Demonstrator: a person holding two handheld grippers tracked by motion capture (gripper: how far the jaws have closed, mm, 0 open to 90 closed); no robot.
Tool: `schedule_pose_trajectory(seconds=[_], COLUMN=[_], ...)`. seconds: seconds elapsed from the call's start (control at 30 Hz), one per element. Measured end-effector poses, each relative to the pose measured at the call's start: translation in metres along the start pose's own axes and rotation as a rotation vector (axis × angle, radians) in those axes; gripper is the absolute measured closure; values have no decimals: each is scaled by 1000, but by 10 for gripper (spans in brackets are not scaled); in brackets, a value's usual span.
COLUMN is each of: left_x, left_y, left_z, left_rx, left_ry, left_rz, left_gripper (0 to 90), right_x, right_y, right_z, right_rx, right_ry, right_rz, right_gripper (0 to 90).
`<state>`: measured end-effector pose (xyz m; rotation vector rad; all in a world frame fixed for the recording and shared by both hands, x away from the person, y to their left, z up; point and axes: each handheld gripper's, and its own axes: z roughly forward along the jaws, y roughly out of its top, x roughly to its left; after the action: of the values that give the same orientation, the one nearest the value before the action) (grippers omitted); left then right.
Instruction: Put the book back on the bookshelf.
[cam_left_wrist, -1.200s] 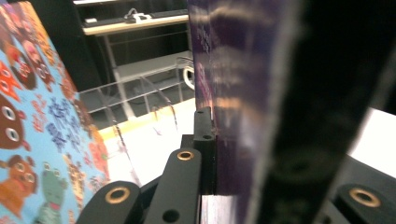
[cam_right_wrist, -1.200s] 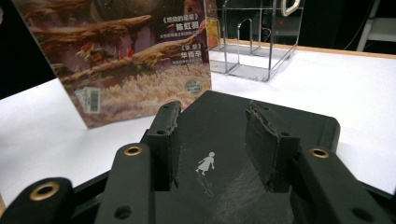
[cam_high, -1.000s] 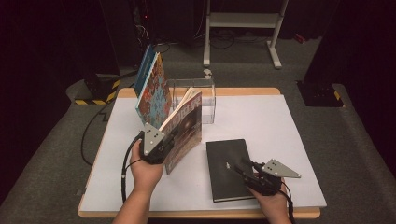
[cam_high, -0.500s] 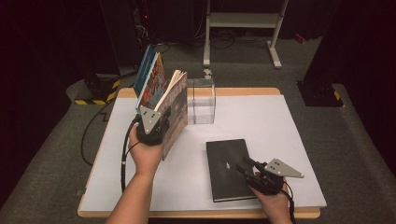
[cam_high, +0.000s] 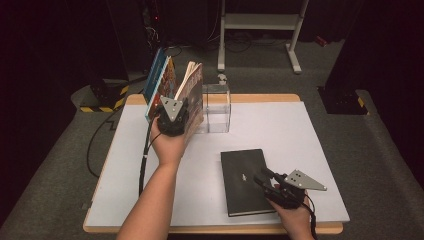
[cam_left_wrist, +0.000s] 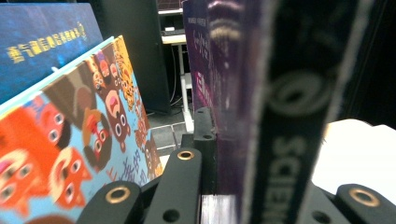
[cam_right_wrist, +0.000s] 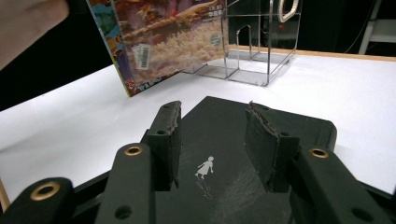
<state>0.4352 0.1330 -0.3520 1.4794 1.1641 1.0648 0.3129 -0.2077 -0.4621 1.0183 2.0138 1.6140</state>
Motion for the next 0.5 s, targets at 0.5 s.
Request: schedule_pose_trajectory(seconds=[0.5], left_x=[8], left_y=[0], left_z=[48], left_rx=[15], left_ry=[49], left_rz=[-35], left_gripper=[836], right_x=[-2], right_y=[-1], right_z=[0], right_rx=[-2], right_ry=[1], right_rz=[9], right_gripper=[555])
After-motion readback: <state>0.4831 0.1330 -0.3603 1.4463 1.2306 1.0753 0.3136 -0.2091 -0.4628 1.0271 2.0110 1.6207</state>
